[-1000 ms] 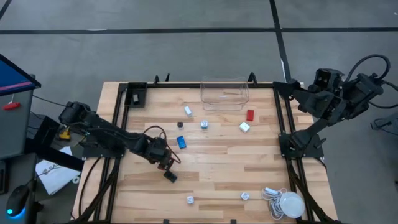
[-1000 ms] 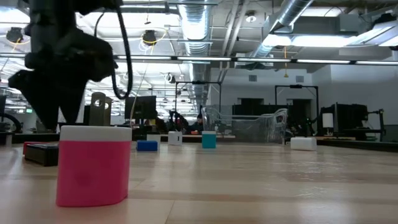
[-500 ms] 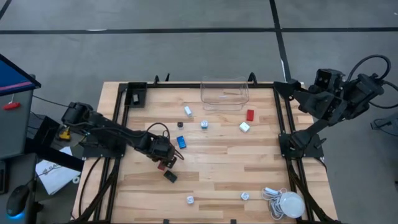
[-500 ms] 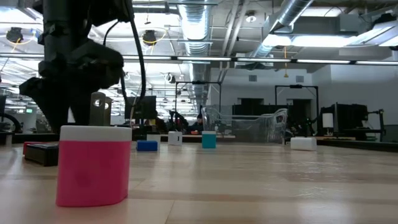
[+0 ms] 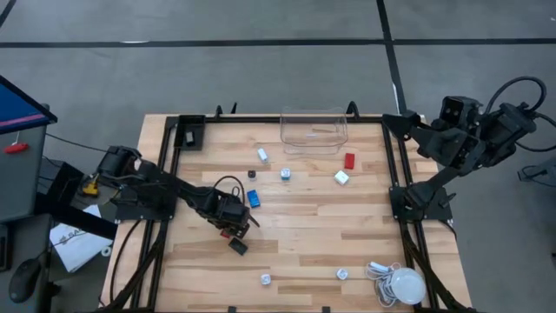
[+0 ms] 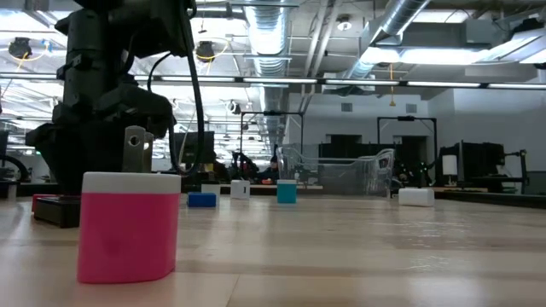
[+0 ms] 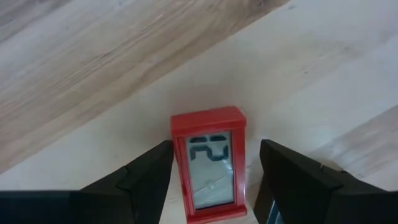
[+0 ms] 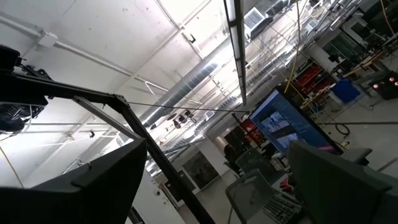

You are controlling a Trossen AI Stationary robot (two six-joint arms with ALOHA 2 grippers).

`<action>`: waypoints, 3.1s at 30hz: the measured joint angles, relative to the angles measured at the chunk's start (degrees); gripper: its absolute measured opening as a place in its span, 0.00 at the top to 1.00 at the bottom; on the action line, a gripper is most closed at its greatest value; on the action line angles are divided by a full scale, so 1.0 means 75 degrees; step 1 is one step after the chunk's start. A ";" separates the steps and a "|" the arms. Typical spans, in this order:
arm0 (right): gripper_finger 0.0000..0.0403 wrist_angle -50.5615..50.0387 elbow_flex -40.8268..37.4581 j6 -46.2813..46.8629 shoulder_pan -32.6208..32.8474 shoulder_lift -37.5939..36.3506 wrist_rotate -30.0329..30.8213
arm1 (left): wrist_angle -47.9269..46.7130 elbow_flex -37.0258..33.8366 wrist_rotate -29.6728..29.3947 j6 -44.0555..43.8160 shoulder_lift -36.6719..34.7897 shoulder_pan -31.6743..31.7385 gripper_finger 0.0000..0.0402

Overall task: Pick & Place Office items
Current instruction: Put the left red digital clock into the black basket

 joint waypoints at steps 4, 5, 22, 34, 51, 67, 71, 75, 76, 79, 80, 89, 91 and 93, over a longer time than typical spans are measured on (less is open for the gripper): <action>0.06 0.0021 0.0000 0.0006 -0.0001 0.0000 -0.0001 | -0.0090 0.0003 -0.0003 -0.0003 0.0140 0.0030 0.43; 0.06 0.0020 0.0000 0.0010 -0.0001 0.0000 -0.0001 | -0.0116 -0.0003 0.0000 -0.0003 0.0143 0.0046 0.44; 0.06 0.0040 0.0000 -0.0038 -0.0001 -0.0006 -0.0001 | -0.0283 -0.0068 -0.0008 -0.0022 -0.0244 0.0528 0.65; 0.06 0.0005 0.0000 -0.0062 -0.0271 -0.0044 -0.0001 | -0.1102 -0.0067 -0.2054 -0.0125 -0.2008 0.1709 0.65; 0.06 -0.0049 0.0000 -0.0380 -0.0315 -0.0050 0.0583 | -0.0295 -0.0046 -0.2922 0.3119 -0.3001 0.6576 0.65; 0.06 -0.0139 0.0000 -0.0379 -0.0429 -0.0064 0.0827 | -0.0375 0.0938 -0.4200 0.4677 -0.2997 0.9082 0.64; 0.06 -0.0309 0.0000 -0.0308 -0.0504 -0.0064 0.0827 | -0.0619 0.0941 -0.4355 0.4721 -0.2719 0.9068 0.64; 0.06 -0.0368 0.0000 -0.0292 -0.0514 -0.0067 0.0827 | -0.1028 0.0988 -0.4429 0.4684 -0.2350 0.9014 0.64; 0.06 -0.0409 0.0000 -0.0292 -0.0514 -0.0067 0.0827 | -0.1062 0.0991 -0.4467 0.4626 -0.2263 0.9010 0.64; 0.06 -0.0437 0.0000 -0.0291 -0.0514 -0.0093 0.0827 | -0.1202 0.0991 -0.4540 0.4344 -0.2029 0.8944 0.64; 0.06 -0.0440 0.0000 -0.0294 -0.0514 -0.0093 0.0830 | -0.1204 0.0991 -0.4560 0.4238 -0.1966 0.8933 0.64; 0.06 -0.0530 0.0000 -0.0294 -0.0514 -0.0149 0.0830 | -0.1376 0.0991 -0.4744 0.3639 -0.1539 0.8926 0.64; 0.06 -0.0538 0.0000 -0.0294 -0.0514 -0.0160 0.0827 | -0.1387 0.0994 -0.4745 0.3591 -0.1452 0.8926 0.64; 0.06 -0.0576 0.0000 -0.0285 -0.0514 -0.0166 0.0828 | -0.1472 0.0994 -0.4747 0.3593 -0.1393 0.8926 0.64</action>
